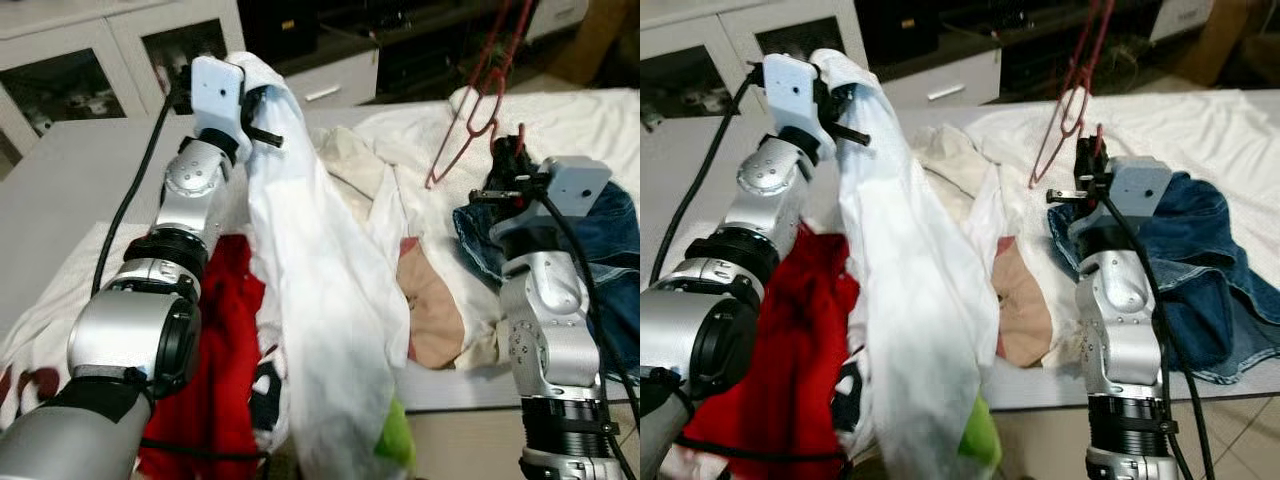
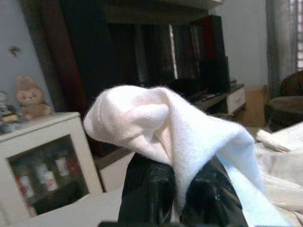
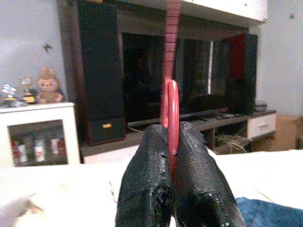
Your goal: Hang hanger
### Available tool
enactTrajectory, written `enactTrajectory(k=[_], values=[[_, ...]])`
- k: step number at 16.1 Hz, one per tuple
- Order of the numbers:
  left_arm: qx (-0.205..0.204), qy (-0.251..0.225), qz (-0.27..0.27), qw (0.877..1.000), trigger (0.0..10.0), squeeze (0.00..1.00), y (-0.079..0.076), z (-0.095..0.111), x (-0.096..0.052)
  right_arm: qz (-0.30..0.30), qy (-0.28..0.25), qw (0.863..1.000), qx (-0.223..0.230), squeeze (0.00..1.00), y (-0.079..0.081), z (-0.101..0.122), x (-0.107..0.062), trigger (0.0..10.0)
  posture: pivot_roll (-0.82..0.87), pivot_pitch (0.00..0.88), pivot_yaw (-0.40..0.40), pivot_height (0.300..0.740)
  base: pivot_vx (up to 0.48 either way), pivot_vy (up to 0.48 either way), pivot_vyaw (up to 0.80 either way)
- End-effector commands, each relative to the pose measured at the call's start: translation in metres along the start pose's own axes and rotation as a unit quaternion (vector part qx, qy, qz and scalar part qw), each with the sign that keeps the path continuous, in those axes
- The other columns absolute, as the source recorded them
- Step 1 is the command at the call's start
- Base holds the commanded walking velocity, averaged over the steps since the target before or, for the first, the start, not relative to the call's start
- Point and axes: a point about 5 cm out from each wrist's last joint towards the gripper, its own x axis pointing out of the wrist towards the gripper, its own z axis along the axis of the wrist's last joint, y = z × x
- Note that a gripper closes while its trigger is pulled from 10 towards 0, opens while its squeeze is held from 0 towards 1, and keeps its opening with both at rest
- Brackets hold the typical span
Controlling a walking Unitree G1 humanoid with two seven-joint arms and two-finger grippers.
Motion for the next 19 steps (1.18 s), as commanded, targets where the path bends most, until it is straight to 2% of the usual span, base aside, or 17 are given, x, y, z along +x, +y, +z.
enactTrajectory(k=[1, 11, 12, 13, 14, 16, 19], values=[[0.004, -0.011, 0.006, 1.000, 10.0, 0.00, 0.006, 0.006, 0.001, 0.006, -0.006, 1.000, 0.003, 0.00, 0.004, 0.003, 0.001, 10.0, 0.04, 0.000, 0.082, 0.740, 0.000, 0.000, 0.00], [0.005, -0.011, 0.006, 1.000, 10.0, 0.00, 0.006, 0.006, 0.001, 0.007, -0.006, 1.000, 0.003, 0.00, 0.003, 0.003, 0.001, 10.0, 0.04, 0.000, 0.082, 0.740, 0.000, 0.000, 0.00], [-0.006, 0.196, 0.091, 0.976, 10.0, 1.00, 0.015, -0.054, -0.024, 0.011, 0.000, 1.000, 0.005, 0.00, 0.004, 0.003, 0.000, 10.0, 0.04, 0.005, 0.071, 0.740, 0.000, 0.000, 0.00], [0.010, 0.294, 0.134, 0.946, 10.0, 1.00, 0.020, -0.080, -0.044, 0.013, 0.003, 1.000, 0.006, 0.00, 0.004, 0.002, -0.001, 10.0, 0.04, 0.006, 0.072, 0.740, 0.000, 0.000, 0.00], [0.016, 0.300, 0.141, 0.943, 10.0, 0.00, 0.021, -0.082, -0.046, 0.013, 0.003, 1.000, 0.006, 0.00, 0.004, 0.002, -0.001, 10.0, 0.04, 0.006, 0.073, 0.740, 0.000, 0.000, 0.00], [0.015, 0.304, 0.155, 0.940, 10.0, 0.00, 0.024, -0.083, -0.048, 0.013, 0.004, 1.000, 0.007, 0.00, 0.004, 0.002, -0.001, 10.0, 0.04, 0.007, 0.073, 0.740, 0.000, 0.000, 0.00], [-0.013, 0.318, 0.158, 0.935, 10.0, 0.00, 0.019, -0.086, -0.048, 0.014, 0.005, 1.000, 0.008, 0.00, 0.005, 0.002, -0.001, 10.0, 0.04, 0.007, 0.073, 0.740, 0.000, 0.000, 0.00]])
